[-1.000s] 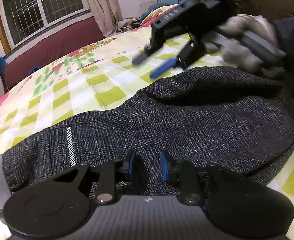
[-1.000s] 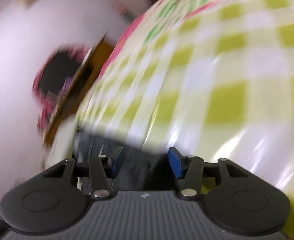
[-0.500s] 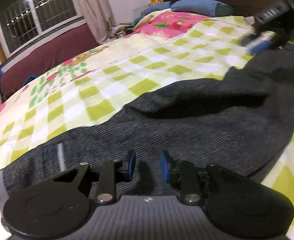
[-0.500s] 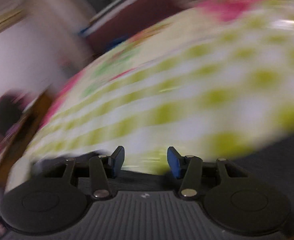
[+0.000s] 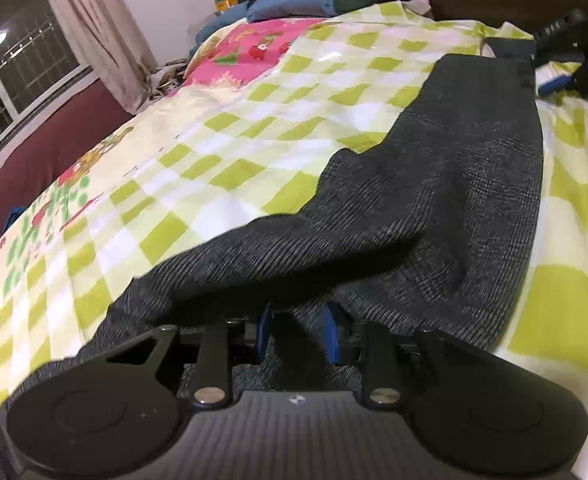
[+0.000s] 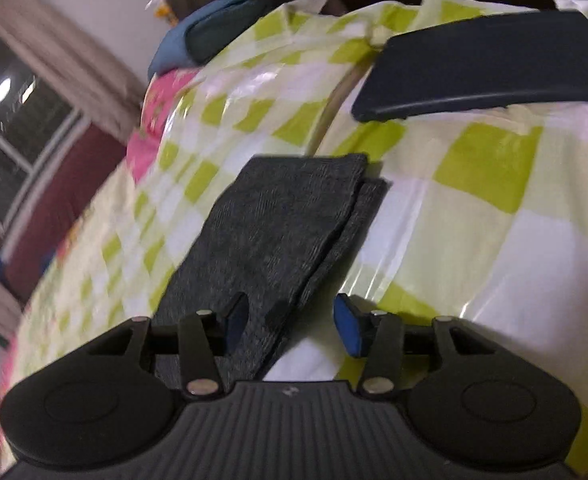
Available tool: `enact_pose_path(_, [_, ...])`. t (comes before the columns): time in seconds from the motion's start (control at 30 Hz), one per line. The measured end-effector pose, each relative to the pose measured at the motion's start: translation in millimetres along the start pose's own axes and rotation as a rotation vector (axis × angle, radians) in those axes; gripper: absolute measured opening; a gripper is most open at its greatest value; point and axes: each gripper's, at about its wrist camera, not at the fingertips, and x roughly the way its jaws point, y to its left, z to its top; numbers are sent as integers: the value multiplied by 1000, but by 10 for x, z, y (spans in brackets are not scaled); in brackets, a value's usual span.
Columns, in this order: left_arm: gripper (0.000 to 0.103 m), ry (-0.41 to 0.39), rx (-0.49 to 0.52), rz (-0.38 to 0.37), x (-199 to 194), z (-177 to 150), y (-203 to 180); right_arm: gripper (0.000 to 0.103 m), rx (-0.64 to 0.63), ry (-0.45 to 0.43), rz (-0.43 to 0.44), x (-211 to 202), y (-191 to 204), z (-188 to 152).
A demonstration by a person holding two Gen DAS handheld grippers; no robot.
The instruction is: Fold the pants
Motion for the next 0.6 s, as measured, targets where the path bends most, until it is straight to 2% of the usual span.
enact_pose_path(0.13, [42,22,26,8,11,47,-31,51,-1,-73,-10,-47,-20,125])
enact_pose_path(0.2, [42,32,30,13,11,42,-43,51,10,-39,35,-5,-56,154])
enact_pose_path(0.33, [42,42,36,20,10,42,-76,51,9,-23,55,51,-51,117])
enact_pose_path(0.4, [42,46,40,20,22,44,-84,50,7,-18,38,109,-44,111])
enact_pose_path(0.47, [42,48,46,20,30,38,-97,41,15,-23,4,184,-42,135])
enact_pose_path(0.5, [42,48,48,21,30,38,-101,31,34,-21,-3,192,-57,150])
enact_pose_path(0.53, [42,47,49,21,25,39,-104,26,60,-18,-9,200,-71,175])
enact_pose_path(0.6, [42,46,44,15,14,31,-95,26,63,-19,1,169,-71,194])
